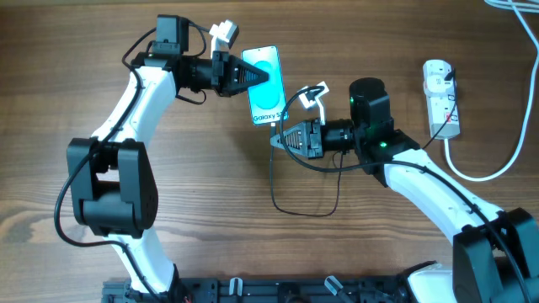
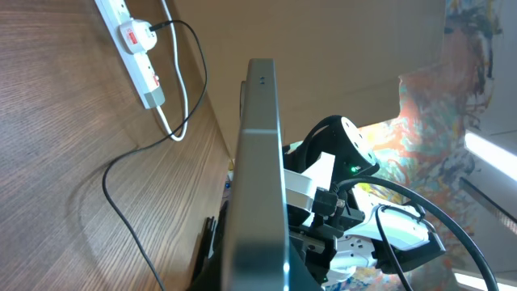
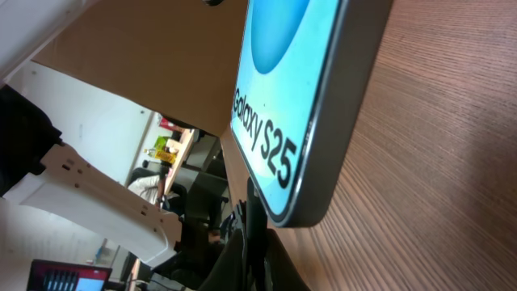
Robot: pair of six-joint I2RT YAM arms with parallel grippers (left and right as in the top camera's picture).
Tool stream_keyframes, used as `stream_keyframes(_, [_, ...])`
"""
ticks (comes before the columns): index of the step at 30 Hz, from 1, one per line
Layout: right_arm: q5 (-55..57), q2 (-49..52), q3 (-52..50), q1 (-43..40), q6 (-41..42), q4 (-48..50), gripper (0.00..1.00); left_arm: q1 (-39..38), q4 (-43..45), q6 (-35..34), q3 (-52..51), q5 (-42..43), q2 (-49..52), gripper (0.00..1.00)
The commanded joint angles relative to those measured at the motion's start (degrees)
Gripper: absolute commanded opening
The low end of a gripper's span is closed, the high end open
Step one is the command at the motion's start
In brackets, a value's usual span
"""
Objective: Plug charger to phone and switch on socket
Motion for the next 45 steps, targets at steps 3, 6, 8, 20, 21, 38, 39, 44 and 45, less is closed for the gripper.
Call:
stream_keyframes(3, [-3.0,1.0,0.2,-1.2,-0.2,1.3,0.04,-0.3,-0.4,1.2,0.4,2.9,-0.7,0.04])
stream_keyframes(6, [-6.8,1.0,0.2,-1.4,-0.7,1.8,0.04,-0.3,-0.4,1.1,0.4,2.9,-0.7,0.04])
stream_keyframes(8, [-13.3,1.4,0.2,-1.4,-3.3,2.2,0.04,-0.3,-0.4,1.1,0.4,2.9,-0.7,0.04])
stream_keyframes(20, [-23.0,13.7,0.2,-1.4,13.0,27.6,0.04,-0.3,-0.9,0.9,0.4,2.9,-0.7,0.04])
stream_keyframes(21, [-22.8,13.7,0.2,-1.4,13.4,28.4,0.05,-0.2,-0.9,0.9,0.4,2.9,-0.7,0.04])
stream_keyframes(38, [-14.8,13.4,0.2,-2.9,-2.0,11.3,0.05,0.5,-0.6,0.9,0.4,2.9,-0.7,0.04])
stream_keyframes(39, [-14.8,12.7,0.2,-2.6,-2.2,11.2,0.05,0.5,-0.6,0.9,0.4,2.9,-0.7,0.04])
stream_keyframes(44, [-10.4,6.4,0.2,-1.8,-7.0,5.2,0.05,0.4,-0.6,0.9,0.4,2.9,-0.7,0.04])
stream_keyframes(45, [-9.9,5.2,0.2,-1.8,-9.5,2.4,0.05,0.4,-0.6,0.9,0.4,2.9,-0.7,0.04])
